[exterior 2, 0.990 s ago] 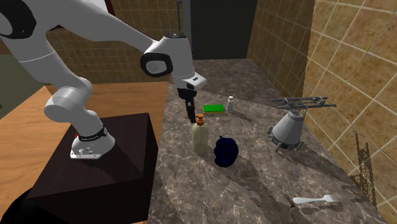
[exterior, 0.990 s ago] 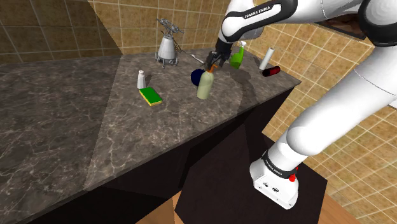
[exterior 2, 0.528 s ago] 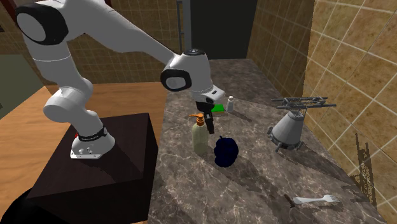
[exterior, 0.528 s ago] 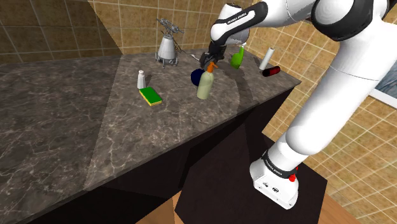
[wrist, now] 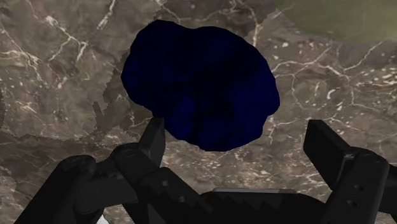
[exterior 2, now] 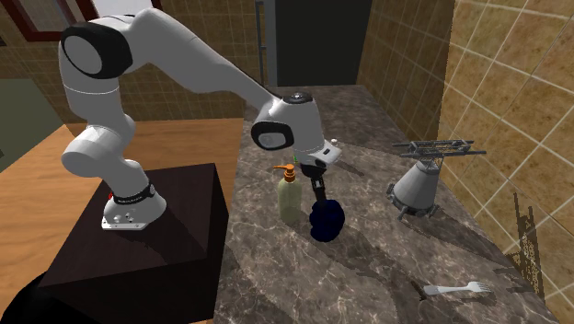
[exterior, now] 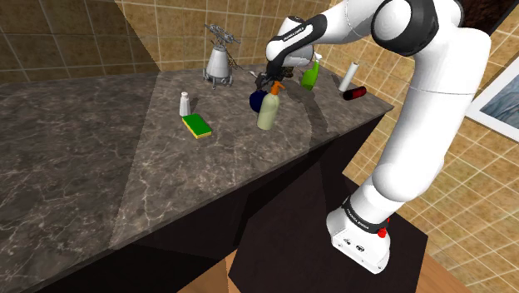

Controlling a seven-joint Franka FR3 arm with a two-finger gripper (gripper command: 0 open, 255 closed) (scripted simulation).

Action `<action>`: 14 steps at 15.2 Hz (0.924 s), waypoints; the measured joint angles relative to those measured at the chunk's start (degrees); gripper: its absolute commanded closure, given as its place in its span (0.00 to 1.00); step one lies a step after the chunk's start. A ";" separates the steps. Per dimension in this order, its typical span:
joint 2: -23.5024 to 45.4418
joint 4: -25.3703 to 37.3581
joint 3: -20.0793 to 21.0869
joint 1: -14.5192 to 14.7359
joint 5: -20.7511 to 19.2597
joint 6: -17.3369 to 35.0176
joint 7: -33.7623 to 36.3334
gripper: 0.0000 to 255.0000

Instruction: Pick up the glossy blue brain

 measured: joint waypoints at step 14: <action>2.25 -0.45 0.37 -0.34 0.70 2.76 -0.49 1.00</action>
